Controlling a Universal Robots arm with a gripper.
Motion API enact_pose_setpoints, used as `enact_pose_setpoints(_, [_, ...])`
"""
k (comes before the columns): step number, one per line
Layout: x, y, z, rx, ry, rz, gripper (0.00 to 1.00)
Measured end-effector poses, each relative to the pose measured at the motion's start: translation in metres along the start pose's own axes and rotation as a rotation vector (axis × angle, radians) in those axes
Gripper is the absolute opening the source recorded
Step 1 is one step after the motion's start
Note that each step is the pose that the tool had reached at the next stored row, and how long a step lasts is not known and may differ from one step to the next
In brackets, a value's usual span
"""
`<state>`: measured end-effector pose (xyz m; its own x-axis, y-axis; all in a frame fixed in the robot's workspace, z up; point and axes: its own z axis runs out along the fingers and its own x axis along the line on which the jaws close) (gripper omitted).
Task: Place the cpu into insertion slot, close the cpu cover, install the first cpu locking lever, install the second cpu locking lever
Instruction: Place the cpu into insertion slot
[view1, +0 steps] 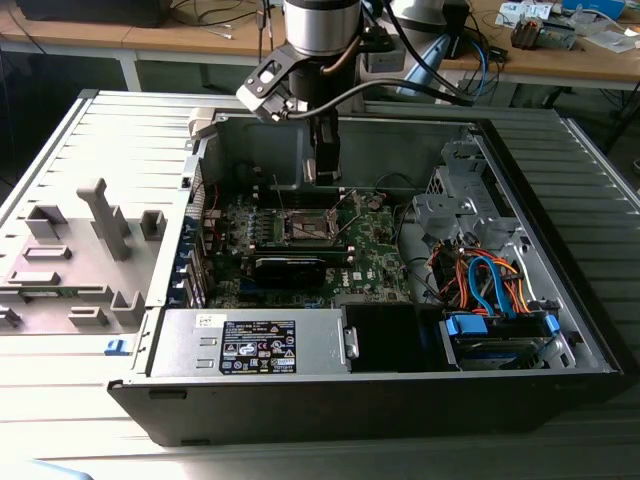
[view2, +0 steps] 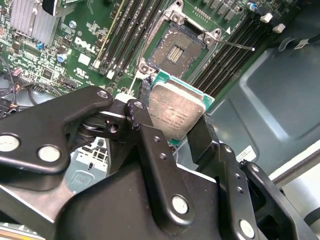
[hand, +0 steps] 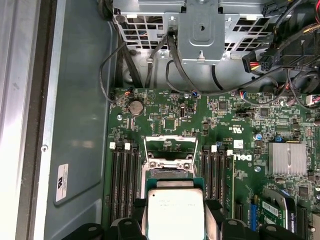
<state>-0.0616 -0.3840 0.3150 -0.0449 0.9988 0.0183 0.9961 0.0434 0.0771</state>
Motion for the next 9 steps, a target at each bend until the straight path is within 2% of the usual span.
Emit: enact_pose_setpoints(9, [-0.0001,-0.0002,0.0031,0.0000,0.0000,0.000,0.55])
